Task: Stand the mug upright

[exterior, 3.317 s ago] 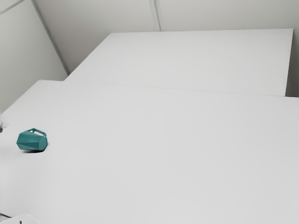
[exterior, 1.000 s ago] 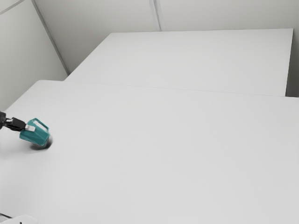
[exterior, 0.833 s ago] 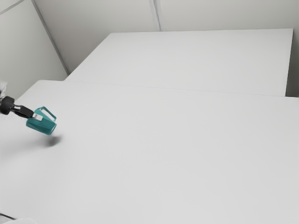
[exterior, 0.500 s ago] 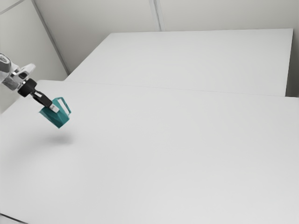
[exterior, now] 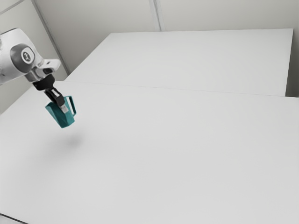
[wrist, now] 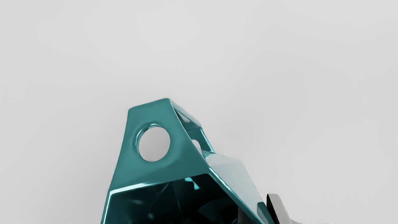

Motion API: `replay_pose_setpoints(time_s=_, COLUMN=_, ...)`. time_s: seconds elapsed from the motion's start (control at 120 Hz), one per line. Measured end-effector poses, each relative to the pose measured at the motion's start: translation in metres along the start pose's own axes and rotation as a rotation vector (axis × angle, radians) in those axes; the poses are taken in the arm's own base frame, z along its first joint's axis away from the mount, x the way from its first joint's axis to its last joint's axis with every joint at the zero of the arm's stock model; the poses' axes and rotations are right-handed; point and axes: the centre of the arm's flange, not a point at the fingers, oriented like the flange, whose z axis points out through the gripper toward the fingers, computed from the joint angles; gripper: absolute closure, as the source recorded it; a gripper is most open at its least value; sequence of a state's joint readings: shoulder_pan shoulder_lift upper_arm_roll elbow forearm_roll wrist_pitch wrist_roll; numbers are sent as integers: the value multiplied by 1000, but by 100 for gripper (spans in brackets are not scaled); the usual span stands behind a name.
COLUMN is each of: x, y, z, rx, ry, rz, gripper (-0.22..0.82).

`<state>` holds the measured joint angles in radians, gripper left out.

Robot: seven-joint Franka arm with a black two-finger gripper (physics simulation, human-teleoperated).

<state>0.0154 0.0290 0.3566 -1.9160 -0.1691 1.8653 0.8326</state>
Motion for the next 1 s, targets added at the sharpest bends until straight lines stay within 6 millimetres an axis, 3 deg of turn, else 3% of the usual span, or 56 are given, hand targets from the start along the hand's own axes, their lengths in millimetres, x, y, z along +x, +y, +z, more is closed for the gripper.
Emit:
replay_pose_setpoints(time_s=0.275, x=12, y=41, z=12, rx=146, ry=-91, rz=-47, gripper=79)
replay_pose_setpoints(time_s=0.45, x=12, y=54, z=40, rx=192, ry=-123, rz=-113, gripper=79)
replay_pose_setpoints(time_s=0.608, x=15, y=61, z=54, rx=228, ry=-122, rz=-182, gripper=79)
replay_pose_setpoints(time_s=0.842, x=30, y=91, z=74, rx=248, ry=-123, rz=-243, gripper=79)
replay_pose_setpoints(time_s=1.0, x=27, y=103, z=92, rx=251, ry=-121, rz=-294, gripper=78)
